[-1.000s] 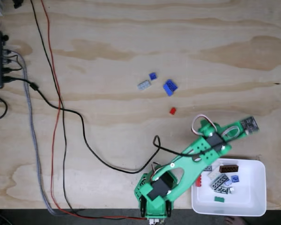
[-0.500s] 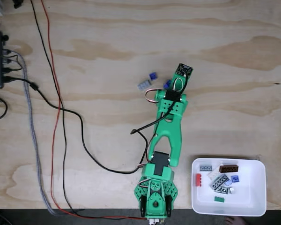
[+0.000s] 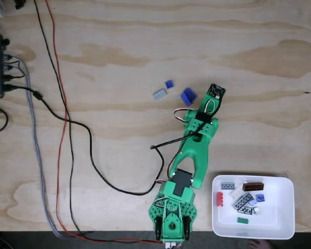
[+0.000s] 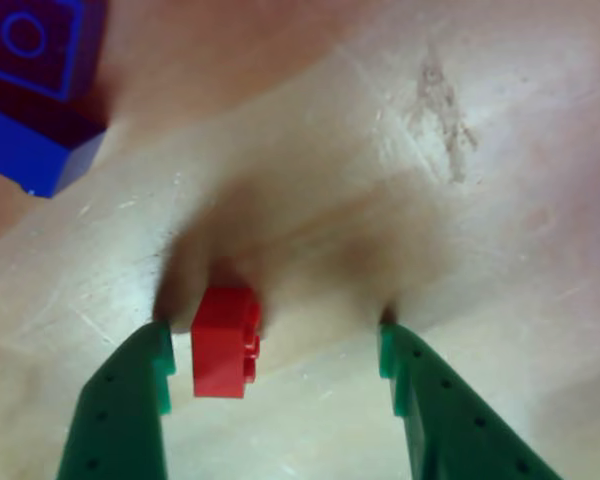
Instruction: Put all lego bricks in the bin.
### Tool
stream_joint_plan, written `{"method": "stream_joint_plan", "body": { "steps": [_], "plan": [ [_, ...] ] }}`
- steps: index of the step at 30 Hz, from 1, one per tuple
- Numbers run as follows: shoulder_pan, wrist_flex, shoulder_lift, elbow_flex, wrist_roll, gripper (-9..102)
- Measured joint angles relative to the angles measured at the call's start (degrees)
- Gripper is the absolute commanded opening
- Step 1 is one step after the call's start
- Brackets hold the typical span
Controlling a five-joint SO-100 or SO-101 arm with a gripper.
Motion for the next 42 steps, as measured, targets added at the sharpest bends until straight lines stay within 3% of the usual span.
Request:
{"method": "stream_joint_plan", "body": {
  "steps": [4,12,16,19,23,28,32,35,36,42],
  "plan": [
    [-2.64,-1.05,0.79,0.79,1.23,0],
    [-5.10,-0.88,8.79,4.04,8.35,0],
    [-1.93,9.32,26.10,1.85,13.10,0],
    [6.50,16.44,39.38,-1.85,13.62,0],
    [24.43,21.97,48.87,-1.23,4.75,0],
    [50.36,17.84,49.31,10.90,-11.43,0],
    [60.91,13.18,50.89,19.86,-20.65,0],
    [62.67,12.13,51.06,21.01,-22.50,28],
    [62.67,12.22,51.06,21.01,-22.32,32],
    [59.59,17.58,51.06,17.31,-24.61,33]
  ]
}}
